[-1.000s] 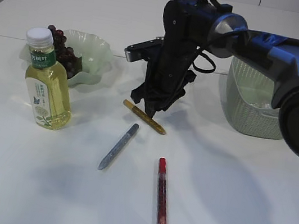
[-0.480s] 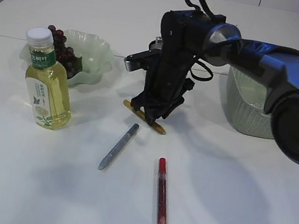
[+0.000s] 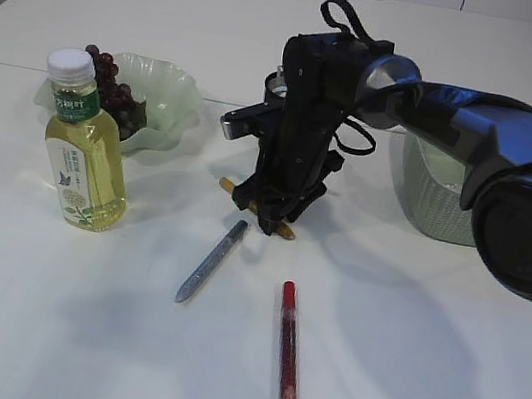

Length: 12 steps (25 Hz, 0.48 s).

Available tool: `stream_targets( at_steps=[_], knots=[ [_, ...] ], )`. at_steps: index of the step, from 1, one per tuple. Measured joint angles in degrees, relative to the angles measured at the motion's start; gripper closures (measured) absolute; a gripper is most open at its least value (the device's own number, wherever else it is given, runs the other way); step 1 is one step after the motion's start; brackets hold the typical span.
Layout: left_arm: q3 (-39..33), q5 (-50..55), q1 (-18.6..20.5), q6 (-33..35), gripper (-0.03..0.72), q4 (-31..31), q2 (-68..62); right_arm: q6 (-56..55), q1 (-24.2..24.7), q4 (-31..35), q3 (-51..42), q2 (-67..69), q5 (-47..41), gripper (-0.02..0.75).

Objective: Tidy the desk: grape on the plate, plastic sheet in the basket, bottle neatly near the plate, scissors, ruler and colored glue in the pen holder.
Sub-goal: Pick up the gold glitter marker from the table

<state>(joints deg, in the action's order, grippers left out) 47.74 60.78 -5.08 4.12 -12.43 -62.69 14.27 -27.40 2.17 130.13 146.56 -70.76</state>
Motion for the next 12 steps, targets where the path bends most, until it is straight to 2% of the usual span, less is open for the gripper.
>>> stream_targets(
  at_steps=[4,8,12],
  knots=[
    [0.00,-0.11,0.00,0.00,0.380,0.00,0.00,-0.10,0.00,0.00,0.00,0.00,0.00,0.399],
    [0.00,-0.32,0.00,0.00,0.380,0.00,0.00,-0.10,0.00,0.00,0.00,0.00,0.00,0.463],
    [0.00,-0.46,0.00,0.00,0.380,0.00,0.00,-0.22,0.00,0.00,0.00,0.00,0.00,0.490]
  ],
)
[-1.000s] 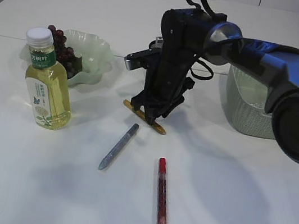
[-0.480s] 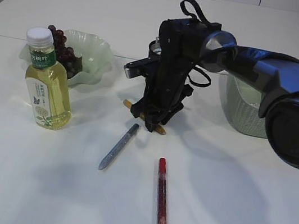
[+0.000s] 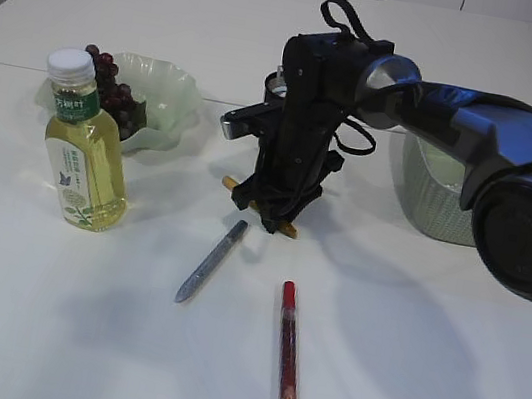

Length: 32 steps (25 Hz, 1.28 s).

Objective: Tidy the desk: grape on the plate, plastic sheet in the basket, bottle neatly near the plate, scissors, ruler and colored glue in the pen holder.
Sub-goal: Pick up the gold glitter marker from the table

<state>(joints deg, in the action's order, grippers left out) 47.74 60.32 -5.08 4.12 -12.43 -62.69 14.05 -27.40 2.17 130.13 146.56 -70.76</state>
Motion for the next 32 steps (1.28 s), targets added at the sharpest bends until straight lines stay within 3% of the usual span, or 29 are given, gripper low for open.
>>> stream_targets(
  at_steps=[5,12,32],
  knots=[
    [0.00,0.00,0.00,0.00,0.380,0.00,0.00,0.00,0.00,0.00,0.00,0.00,0.00,0.498],
    [0.00,0.00,0.00,0.00,0.380,0.00,0.00,-0.25,0.00,0.11,0.00,0.00,0.00,0.636],
    [0.00,-0.04,0.00,0.00,0.380,0.00,0.00,-7.10,0.04,3.59,-0.40,-9.29,-0.11,0.645]
  ],
)
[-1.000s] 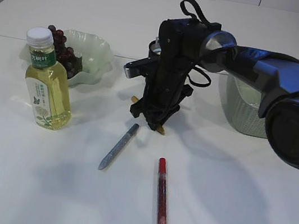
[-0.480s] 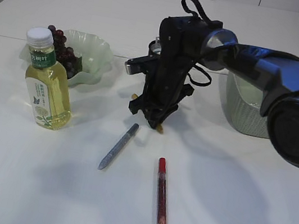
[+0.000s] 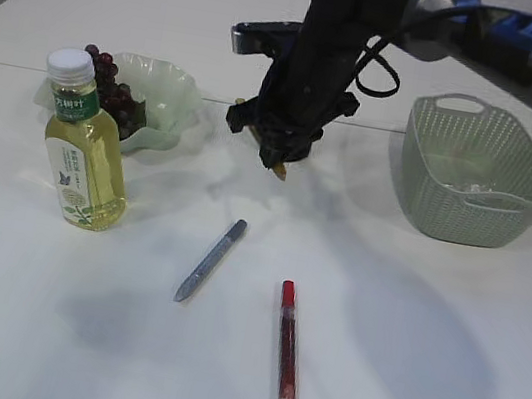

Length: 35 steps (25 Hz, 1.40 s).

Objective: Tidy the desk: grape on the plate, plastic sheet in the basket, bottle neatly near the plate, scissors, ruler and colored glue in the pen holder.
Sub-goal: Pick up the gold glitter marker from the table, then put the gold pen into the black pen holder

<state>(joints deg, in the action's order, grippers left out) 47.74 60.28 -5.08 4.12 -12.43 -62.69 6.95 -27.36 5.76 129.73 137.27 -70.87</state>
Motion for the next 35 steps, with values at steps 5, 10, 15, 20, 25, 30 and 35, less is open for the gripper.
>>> stream_targets(
  at_steps=[5,10,15,20,25,30,35],
  knots=[
    [0.00,0.00,0.00,0.00,0.380,0.00,0.00,-1.04,0.00,1.15,-6.46,-6.38,0.00,0.645],
    [0.00,0.00,0.00,0.00,0.380,0.00,0.00,-1.04,0.00,0.89,-17.04,-15.52,0.00,0.646],
    [0.00,0.00,0.00,0.00,0.380,-0.10,0.00,0.83,0.00,0.67,-27.15,-23.83,0.00,0.646],
    [0.00,0.20,0.00,0.00,0.380,-1.00,0.00,2.78,0.09,0.67,-39.04,-32.27,1.29,0.646],
    [0.00,0.40,0.00,0.00,0.380,-2.79,0.00,8.97,3.25,5.50,-48.76,-37.90,8.78,0.646],
    [0.00,0.53,0.00,0.00,0.380,-4.01,0.00,21.48,10.27,17.79,-50.48,-38.02,14.73,0.646],
    [0.00,0.64,0.00,0.00,0.380,-4.59,0.00,34.83,16.51,28.53,-50.48,-37.46,21.15,0.646]
  ],
)
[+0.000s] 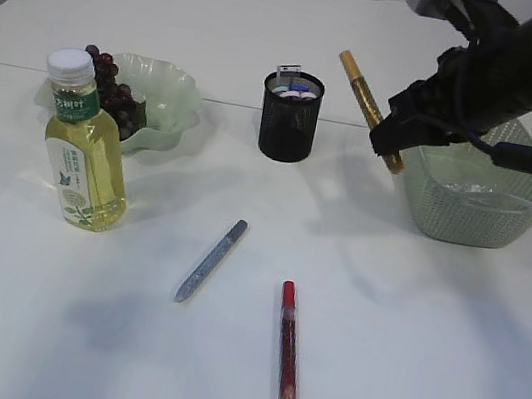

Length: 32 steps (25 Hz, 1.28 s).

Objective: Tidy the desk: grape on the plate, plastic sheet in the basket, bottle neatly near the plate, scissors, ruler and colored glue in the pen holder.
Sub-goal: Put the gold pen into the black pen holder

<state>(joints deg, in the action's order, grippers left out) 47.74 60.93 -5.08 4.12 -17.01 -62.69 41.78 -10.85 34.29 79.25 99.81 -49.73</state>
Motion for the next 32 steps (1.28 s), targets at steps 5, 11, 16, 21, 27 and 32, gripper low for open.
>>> stream_targets(
  at_steps=[5,11,16,21,27,32],
  knots=[
    [0.00,0.00,0.00,0.00,0.380,0.00,0.00,16.66,2.59,13.75,0.00,2.68,5.46,0.646],
    [0.00,0.10,0.00,0.00,0.380,0.00,0.00,39.94,2.69,38.58,0.00,8.69,12.00,0.646],
    [0.00,0.10,0.00,0.00,0.380,0.00,0.00,60.12,2.69,60.48,2.83,15.27,13.96,0.646],
    [0.00,0.10,0.00,0.00,0.380,0.00,0.00,66.85,2.69,67.25,11.65,22.97,14.39,0.647],
    [0.00,0.10,0.00,0.00,0.380,0.00,0.00,67.54,2.69,67.81,25.63,32.29,14.39,0.647],
    [0.00,0.10,0.00,0.00,0.380,0.00,0.00,67.54,2.69,67.94,33.71,38.33,14.39,0.647]
  ],
)
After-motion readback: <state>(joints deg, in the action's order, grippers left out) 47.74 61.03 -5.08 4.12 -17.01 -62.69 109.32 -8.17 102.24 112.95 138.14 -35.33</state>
